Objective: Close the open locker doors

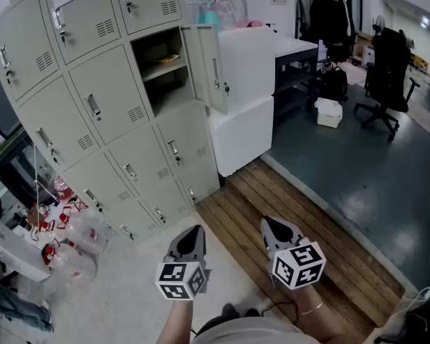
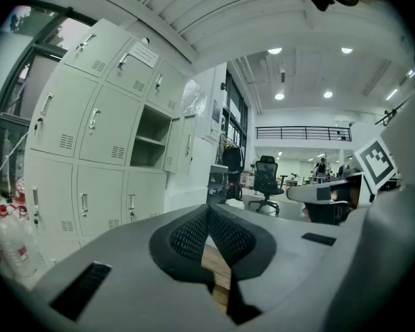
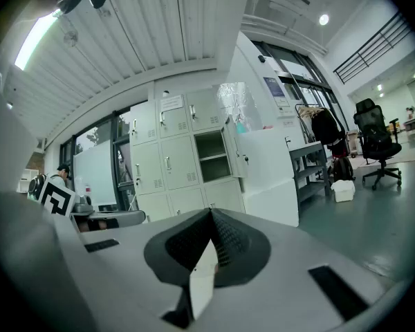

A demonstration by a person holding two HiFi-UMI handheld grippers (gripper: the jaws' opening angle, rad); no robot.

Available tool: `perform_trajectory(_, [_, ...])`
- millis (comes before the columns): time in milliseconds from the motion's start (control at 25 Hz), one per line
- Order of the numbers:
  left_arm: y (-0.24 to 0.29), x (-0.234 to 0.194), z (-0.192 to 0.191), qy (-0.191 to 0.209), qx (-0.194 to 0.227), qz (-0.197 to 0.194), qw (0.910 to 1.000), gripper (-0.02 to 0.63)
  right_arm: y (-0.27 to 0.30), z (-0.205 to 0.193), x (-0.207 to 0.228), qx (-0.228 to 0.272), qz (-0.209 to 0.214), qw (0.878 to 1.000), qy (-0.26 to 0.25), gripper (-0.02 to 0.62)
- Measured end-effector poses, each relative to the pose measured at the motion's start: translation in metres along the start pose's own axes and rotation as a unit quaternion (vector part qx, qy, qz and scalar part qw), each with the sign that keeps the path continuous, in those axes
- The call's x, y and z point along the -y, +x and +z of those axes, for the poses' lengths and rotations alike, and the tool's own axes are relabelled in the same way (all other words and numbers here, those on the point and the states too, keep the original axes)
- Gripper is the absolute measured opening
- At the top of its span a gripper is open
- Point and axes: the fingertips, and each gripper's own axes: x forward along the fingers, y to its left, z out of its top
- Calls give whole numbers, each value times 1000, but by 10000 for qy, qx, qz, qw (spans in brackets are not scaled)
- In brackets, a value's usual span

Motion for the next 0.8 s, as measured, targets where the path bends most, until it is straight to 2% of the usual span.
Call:
perform_trajectory(240, [-16,12,-5,-38,39,166,9998,20,-18,-4,2,-52,88,9999,-90,1])
perform_trajectory(400, [-30,16,-11,-79,36,272,9996,20,-30,-12,-1,11,199,9997,109,3])
perform_trajectory(600, [-33,8,-14,-106,7,371,9993,20,-22,-16,1,51,177,9996,230,3])
perform_trajectory(800, [-11,-3,-12,-97,-16,375,9992,20,4,-10,19,105,180,9990,404,19])
